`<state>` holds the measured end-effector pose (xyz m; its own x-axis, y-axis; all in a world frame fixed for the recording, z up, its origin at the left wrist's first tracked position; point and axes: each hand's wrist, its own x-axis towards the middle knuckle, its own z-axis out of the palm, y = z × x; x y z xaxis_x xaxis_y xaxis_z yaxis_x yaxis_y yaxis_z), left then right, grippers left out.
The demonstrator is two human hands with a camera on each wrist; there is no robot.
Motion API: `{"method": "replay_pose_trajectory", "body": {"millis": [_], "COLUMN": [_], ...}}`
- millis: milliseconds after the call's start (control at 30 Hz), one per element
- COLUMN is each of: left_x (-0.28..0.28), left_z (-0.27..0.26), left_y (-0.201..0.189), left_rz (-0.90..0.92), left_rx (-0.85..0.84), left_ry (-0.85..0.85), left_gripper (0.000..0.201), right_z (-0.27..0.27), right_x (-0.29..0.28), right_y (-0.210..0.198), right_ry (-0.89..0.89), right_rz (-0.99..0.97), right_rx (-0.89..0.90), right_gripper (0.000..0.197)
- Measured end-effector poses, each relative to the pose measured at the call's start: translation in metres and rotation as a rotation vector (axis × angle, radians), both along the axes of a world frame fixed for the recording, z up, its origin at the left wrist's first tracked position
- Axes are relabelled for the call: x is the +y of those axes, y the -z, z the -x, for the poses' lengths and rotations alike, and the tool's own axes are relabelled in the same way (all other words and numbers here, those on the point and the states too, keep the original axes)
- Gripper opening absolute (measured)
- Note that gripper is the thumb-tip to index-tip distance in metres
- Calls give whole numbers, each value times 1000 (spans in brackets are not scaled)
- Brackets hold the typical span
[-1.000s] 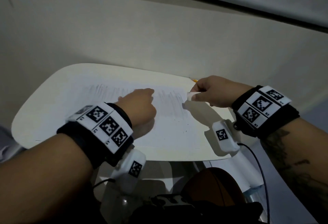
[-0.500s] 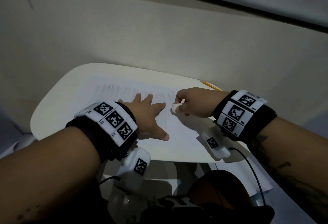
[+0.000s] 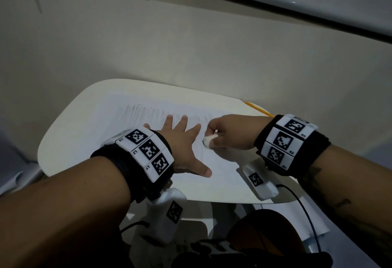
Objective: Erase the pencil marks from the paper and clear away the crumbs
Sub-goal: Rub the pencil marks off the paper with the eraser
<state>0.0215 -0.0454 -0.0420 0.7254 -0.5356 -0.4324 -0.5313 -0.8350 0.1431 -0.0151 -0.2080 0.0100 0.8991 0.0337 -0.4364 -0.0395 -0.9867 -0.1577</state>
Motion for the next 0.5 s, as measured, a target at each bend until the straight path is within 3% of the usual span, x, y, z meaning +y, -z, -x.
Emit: {"method": "replay_pose_trajectory", "body": {"millis": [100, 300, 500], "left_x": [0, 0, 1], "left_z": [-1, 0, 0], "left_y": [1, 1, 1], "left_rz": [13, 17, 27], "left_rx": [1, -3, -3], "left_ry": [2, 1, -1], "left_gripper": [131, 131, 131], "right_z": [5, -11, -2], "right_x": [2, 3, 6], "right_y": [-1, 4, -3], "right_ry": [-67, 8, -85], "right_rz": [12, 63, 51], "right_rx": [100, -93, 85], "right_gripper": [23, 27, 25]}}
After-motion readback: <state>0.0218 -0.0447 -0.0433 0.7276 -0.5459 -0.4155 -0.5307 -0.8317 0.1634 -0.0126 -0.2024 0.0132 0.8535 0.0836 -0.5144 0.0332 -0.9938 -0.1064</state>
